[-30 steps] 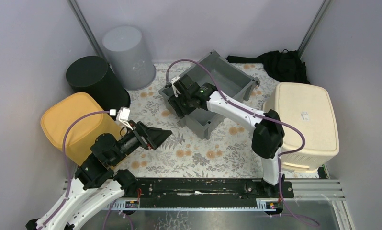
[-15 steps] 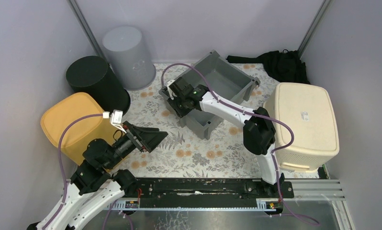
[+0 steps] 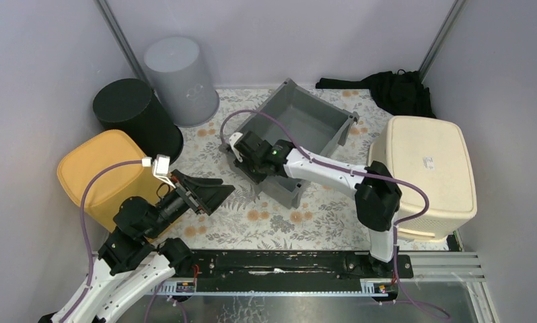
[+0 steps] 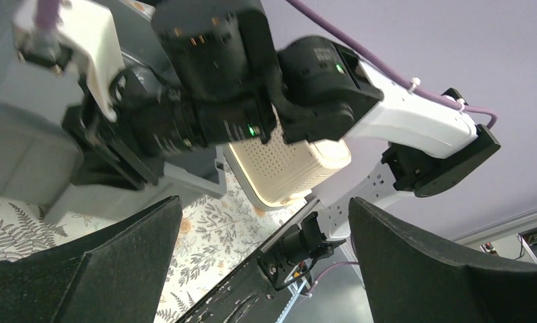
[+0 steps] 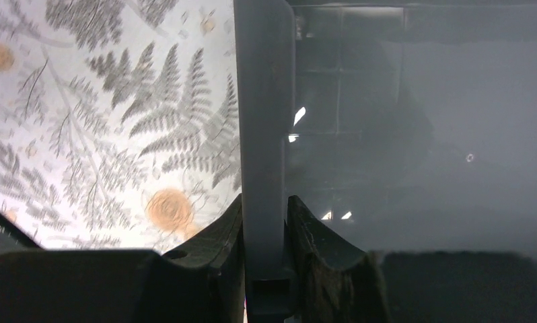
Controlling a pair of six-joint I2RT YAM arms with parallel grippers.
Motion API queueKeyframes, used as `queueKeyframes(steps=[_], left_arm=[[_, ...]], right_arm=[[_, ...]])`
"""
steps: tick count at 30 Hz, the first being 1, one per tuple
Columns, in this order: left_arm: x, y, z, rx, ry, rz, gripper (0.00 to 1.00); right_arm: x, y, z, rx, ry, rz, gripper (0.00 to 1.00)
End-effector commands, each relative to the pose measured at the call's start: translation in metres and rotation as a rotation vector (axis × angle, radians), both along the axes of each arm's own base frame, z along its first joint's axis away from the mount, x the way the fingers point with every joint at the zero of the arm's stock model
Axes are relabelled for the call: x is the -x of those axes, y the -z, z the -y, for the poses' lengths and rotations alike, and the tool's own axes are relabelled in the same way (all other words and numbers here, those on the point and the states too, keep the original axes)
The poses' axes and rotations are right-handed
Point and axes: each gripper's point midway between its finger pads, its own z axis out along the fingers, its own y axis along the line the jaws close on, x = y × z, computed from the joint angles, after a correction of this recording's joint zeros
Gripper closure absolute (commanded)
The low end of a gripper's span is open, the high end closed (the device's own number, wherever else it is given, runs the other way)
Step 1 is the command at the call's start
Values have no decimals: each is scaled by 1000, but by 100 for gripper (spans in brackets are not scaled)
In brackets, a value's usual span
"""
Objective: Turn the large container upside down
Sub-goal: Move the container to the center of the board.
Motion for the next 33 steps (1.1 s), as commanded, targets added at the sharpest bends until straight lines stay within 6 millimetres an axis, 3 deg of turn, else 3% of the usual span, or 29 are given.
queueKeyframes(steps=[1,11,16,19,25,33], left_arm=[[4,-29,-2,51,7,100,0],[3,-31,-1,63,10,104,0],[2,-30,2,62,14,99,0],[1,-30,3,63,19,97,0],[-1,-27,6,57,22,91,0],[-3,-25,7,51,19,91,0]], right_arm=[[45,10,34,168,-72,11,86],[97,0,68,196,-105,2,83],[121,-3,82,192,-122,-50,66],[130,2,94,228,-112,-86,63],[142,8,116,286,-77,-128,49],[142,-39,113,154,-43,-89,46]])
